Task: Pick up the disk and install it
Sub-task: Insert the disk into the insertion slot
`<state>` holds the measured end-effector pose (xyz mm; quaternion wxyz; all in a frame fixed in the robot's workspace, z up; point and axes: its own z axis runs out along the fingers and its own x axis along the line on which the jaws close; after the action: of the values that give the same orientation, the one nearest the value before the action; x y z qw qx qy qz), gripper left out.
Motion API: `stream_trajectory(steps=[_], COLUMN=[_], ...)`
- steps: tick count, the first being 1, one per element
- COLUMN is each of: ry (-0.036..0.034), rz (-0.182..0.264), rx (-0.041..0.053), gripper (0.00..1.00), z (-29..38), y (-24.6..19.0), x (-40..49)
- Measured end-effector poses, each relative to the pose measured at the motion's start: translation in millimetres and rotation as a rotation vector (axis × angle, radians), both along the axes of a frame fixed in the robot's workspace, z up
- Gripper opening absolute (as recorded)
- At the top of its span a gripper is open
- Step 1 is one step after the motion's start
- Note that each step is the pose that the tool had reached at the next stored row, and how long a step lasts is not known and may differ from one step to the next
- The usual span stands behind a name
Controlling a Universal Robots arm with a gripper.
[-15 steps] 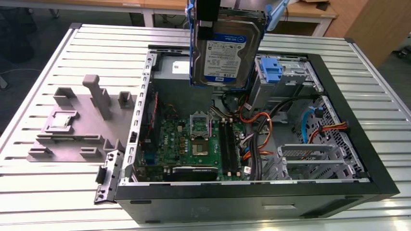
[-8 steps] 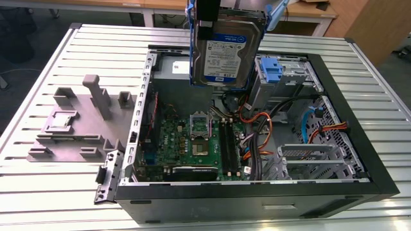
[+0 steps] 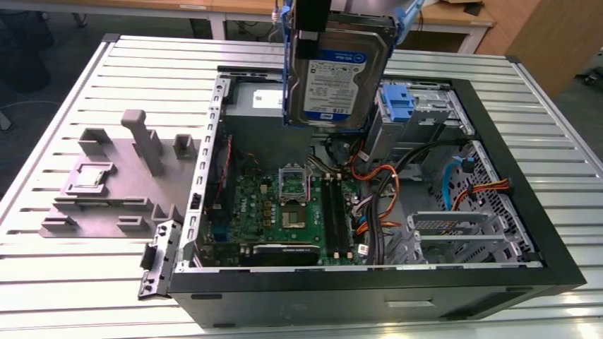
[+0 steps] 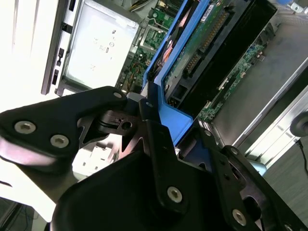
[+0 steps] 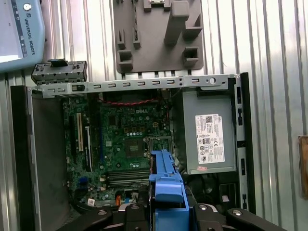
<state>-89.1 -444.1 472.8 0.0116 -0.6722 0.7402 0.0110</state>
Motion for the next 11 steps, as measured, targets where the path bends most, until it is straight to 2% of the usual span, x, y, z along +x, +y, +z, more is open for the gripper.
stream_trajectory(steps=[4, 7, 11], ry=[0.0, 0.0001, 0.0001], rz=[0.0, 0.0, 0.0], rx=[0.0, -0.0002, -0.0044], gripper=[0.37, 0.37, 0.37], z=[0.0, 0.1, 0.0], y=[0.0, -0.6, -3.8], x=[7.3, 8.3, 8.3])
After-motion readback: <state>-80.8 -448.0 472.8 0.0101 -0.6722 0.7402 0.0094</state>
